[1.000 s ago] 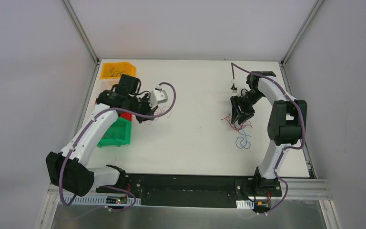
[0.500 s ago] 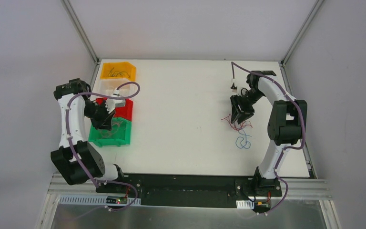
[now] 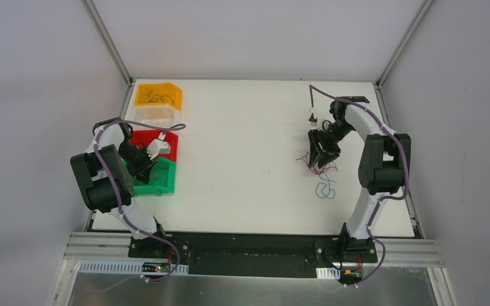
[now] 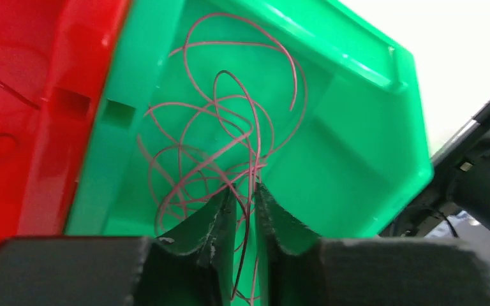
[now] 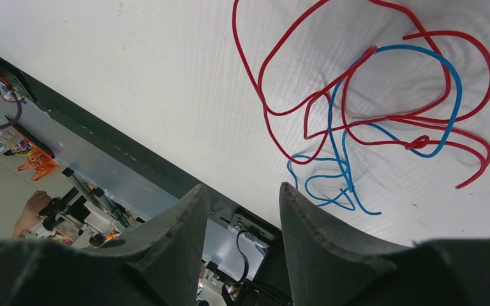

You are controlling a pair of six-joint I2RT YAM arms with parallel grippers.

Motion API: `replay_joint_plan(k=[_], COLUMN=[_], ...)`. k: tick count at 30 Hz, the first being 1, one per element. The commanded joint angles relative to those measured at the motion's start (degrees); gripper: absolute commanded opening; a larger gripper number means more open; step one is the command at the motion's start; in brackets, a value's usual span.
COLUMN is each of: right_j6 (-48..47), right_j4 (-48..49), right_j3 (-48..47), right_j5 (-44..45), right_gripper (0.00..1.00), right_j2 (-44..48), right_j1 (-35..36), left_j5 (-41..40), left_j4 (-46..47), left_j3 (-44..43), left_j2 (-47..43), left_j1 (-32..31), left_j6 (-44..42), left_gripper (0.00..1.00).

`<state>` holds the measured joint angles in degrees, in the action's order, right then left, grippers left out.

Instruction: Untangle the cables

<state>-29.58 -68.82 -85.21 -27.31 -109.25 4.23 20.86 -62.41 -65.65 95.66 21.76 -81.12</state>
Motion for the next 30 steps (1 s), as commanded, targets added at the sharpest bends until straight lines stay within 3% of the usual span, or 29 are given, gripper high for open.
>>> replay_joint_plan(k=[1,4,6,11,16,18,22,26,30], right_j6=[-0.74,-1.22,-1.30,-2.41,-3.81,-2.87,1.17,2.36,2.43], right_j4=[-2.15,-2.33,-2.92,-4.97,-6.21,-3.99,0.84,1.76,4.49], right_j3=[-0.54,-0.93,-1.85,-4.03,-4.76,-3.47,-3.78,-5.46,-5.57], right_j5=[-0.23,-0.02,-0.02,1.25,4.16,8.82,20.05,18.50,12.43], right_gripper=[0.48,0.48,0.48,0.48,0.49,0.52,0.61,0.62,0.56], right_j2=[3.43,3.16,2.48,1.91,2.95,2.97,-1.47,-6.27,-9.73], right_j1=[-0.24,-0.27,-0.21,-0.36,-1.17,-1.37,-2.92,-3.57,-0.89], left_j5=[0.07,3.57,4.49,5.23,13.73,15.15,12.48,15.91,18.41], left_j4=[2.30,-0.75,-3.44,-10.23,-14.34,-12.50,-3.32,7.12,14.63], left_j3=[-0.27,-2.30,-3.65,-9.19,-15.74,-17.70,-19.85,-17.44,-13.93], left_j2=[-1.52,-6.07,-8.65,-13.72,-16.79,-16.61,-14.22,-14.18,-14.91], left_j1=[0.04,0.03,0.04,0.04,-1.51,-6.36,-16.55,-20.54,-21.54], left_j6=[4.12,5.69,5.55,4.88,7.39,13.70,32.05,45.48,52.09], left_gripper=[0.29,0.56,0.64,0.68,0.81,0.88,0.92,0.96,0.96])
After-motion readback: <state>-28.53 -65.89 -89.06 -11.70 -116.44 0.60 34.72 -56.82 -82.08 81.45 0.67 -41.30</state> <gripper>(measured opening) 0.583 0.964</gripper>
